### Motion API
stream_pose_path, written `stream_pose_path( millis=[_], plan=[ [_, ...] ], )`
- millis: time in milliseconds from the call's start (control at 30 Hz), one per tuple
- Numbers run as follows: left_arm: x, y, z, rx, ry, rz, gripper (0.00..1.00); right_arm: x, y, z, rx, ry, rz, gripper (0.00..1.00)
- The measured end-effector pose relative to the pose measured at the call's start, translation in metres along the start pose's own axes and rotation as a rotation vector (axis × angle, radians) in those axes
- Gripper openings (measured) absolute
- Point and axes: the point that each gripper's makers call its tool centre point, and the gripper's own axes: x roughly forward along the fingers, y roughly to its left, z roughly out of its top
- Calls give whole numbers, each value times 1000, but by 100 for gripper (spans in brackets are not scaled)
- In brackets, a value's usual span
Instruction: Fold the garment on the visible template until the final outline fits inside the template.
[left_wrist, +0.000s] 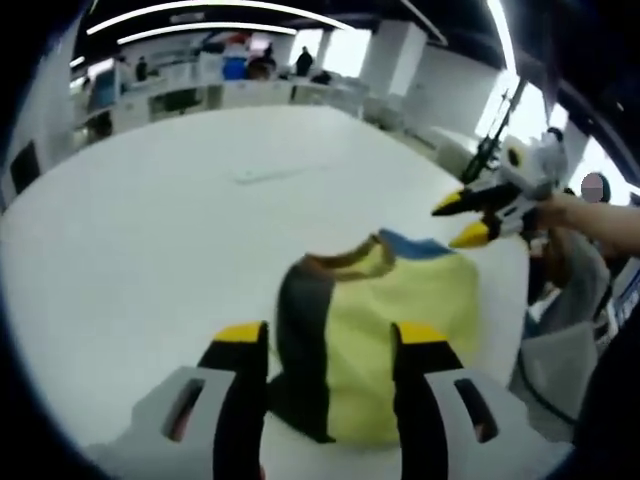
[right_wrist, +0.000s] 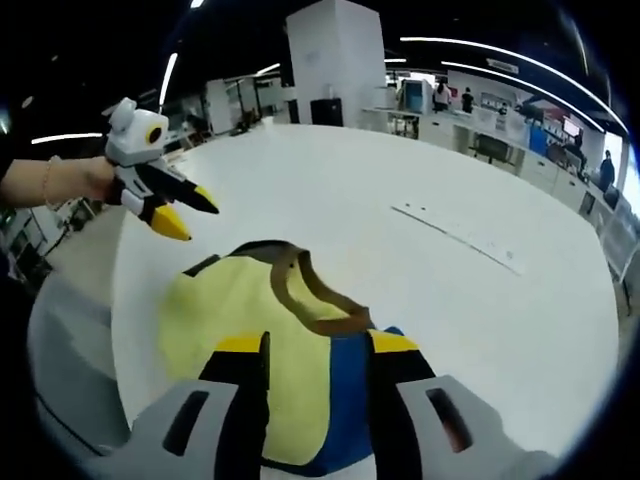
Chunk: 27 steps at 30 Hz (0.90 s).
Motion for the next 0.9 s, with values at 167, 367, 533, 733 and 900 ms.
stream_pose_path(
  millis=[167,367,533,733,900],
  plan=[
    [13,8,-1,-7,15,-1,43,9,-10,-5,6,17,-4,34],
    [24,15,-3,-11,32,5,41,18,-18,-14,-1,41,-8,30],
    [32,20,-5,-15,42,7,40,23,-24,-17,-1,50,-8,29],
    [43,25,-8,-13,60,3,38,35,-29,-24,-5,77,2,27],
    [51,26,-12,-11,79,-7,37,45,-34,-29,1,91,9,25]
  ],
)
